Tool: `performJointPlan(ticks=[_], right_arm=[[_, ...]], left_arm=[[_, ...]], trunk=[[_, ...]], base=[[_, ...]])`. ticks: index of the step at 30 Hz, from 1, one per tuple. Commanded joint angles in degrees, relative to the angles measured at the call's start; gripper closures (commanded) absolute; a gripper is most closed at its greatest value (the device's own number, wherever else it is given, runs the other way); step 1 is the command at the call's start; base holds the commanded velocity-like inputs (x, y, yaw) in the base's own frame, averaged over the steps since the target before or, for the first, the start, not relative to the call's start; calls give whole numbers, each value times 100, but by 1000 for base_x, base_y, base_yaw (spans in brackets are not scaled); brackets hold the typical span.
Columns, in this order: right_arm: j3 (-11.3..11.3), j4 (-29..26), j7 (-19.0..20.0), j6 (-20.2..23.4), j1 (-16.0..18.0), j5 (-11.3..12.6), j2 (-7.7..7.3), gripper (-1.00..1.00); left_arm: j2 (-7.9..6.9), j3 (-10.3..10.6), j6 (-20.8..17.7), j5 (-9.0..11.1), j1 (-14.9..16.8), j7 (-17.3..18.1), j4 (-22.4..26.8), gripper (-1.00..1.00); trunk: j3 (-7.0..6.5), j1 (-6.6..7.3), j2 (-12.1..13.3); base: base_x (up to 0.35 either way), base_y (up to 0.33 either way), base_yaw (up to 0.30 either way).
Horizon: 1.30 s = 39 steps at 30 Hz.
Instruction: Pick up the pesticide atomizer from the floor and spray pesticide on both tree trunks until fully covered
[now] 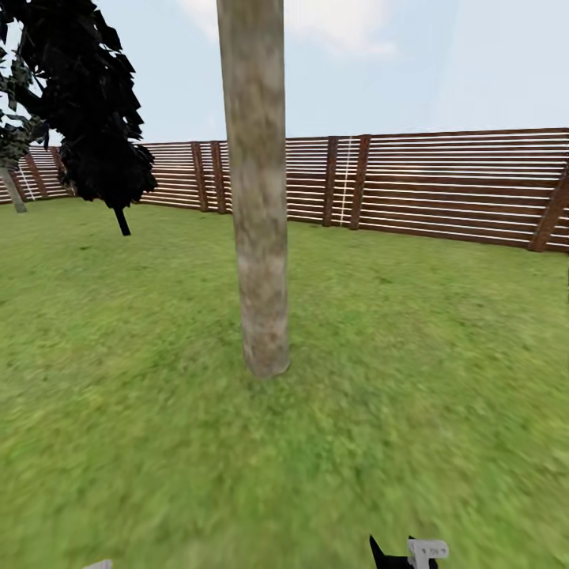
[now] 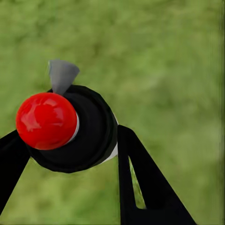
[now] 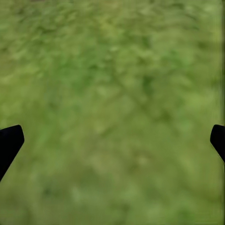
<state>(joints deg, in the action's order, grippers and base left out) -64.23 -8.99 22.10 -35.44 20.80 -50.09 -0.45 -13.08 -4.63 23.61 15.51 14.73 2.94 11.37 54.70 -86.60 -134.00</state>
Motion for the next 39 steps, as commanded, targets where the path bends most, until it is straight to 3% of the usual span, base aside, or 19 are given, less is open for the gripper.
performJointPlan(ticks=[1, 7, 9, 10, 11, 12, 16, 17, 19, 21, 23, 25, 27, 29, 31, 34, 37, 38, 39], right_arm=[[-53, -4, 46, -7, 4, -10, -6, -100], [-30, -268, 54, -8, 5, -35, -22, -100], [131, -549, 57, -7, 10, -94, -24, -100], [840, -1084, 69, -2, 18, -220, -18, -100], [1179, -1160, 72, 2, 71, -237, -17, -100], [1548, -1202, 74, 6, 160, -246, -13, -100], [2754, -1236, 75, 28, 542, -254, 1, -100], [3191, -1239, 78, 48, 675, -251, 5, -100], [3674, -1238, 84, 187, 874, -248, 24, -100], [3883, -1237, 143, 326, 1014, -247, 46, -100], [4037, -1244, 459, 415, 1152, -247, 83, -100], [4093, -1251, 963, 454, 1275, -247, 119, -100], [4109, -1253, 1235, 508, 1357, -249, 170, -100], [4159, -1257, 1469, 795, 1449, -261, 348, -100], [4386, -1260, 1699, 1029, 1524, -268, 478, -100], [4953, -1287, 2149, 1265, 1682, -261, 653, -100], [5126, -1304, 2309, 1320, 1816, -250, 817, -100], [5159, -1305, 2338, 1333, 1866, -249, 876, 100], [5171, -1306, 2349, 1338, 1896, -248, 900, 100]], left_arm=[[6, -47, 12, -9, 3, 31, -3, 100], [31, 38, 3, -152, 24, 90, 15, 100], [37, 233, -3, -473, 60, 138, 72, 100], [34, 573, -51, -1301, 87, 361, 574, 100], [28, 614, -65, -1571, 89, 529, 830, 100], [18, 634, -74, -1808, 90, 734, 1056, 100], [-7, 648, -86, -2413, 97, 1379, 1488, 100], [-16, 648, -93, -2655, 122, 1634, 1611, 100], [-18, 647, -162, -3105, 263, 2063, 1713, 100], [-20, 647, -372, -3455, 434, 2479, 1743, 100], [-24, 647, -766, -3779, 709, 3164, 1758, 100], [-37, 647, -1068, -3921, 1005, 3915, 1767, 100], [-47, 647, -1190, -3981, 1223, 4389, 1768, 100], [-43, 647, -1295, -4159, 1516, 4958, 1765, 100], [-25, 647, -1434, -4345, 1628, 5261, 1765, 100], [20, 647, -1662, -4683, 1697, 5569, 1777, 100], [32, 647, -1717, -4955, 1712, 5654, 1780, 100], [24, 648, -1727, -5064, 1714, 5693, 1780, 100], [18, 651, -1731, -5120, 1717, 5731, 1780, 100]], trunk=[[5, -2, -2], [5, -2, -2], [5, -2, -2], [5, -2, -2], [5, -2, -2], [5, -2, -2], [5, -2, -2], [5, -2, -2], [5, -2, -2], [5, -2, -2], [5, -2, -2], [5, -2, -2], [5, -2, -2], [5, -2, -2], [5, -2, -2], [5, -2, -2], [5, -2, -2], [5, -2, -2], [5, -2, -2]], base=[[339, 0, -32], [339, 0, -7], [339, 0, -1], [339, 0, 0], [339, 0, 0], [339, 0, 0], [191, 0, 0], [46, 0, 0], [22, 0, 0], [8, 0, 0], [3, 0, 0], [1, 0, 0], [0, 0, 0], [0, 0, 0], [0, 0, 0], [0, 0, 0], [0, 0, 0], [0, 0, 0], [0, 0, 0]])
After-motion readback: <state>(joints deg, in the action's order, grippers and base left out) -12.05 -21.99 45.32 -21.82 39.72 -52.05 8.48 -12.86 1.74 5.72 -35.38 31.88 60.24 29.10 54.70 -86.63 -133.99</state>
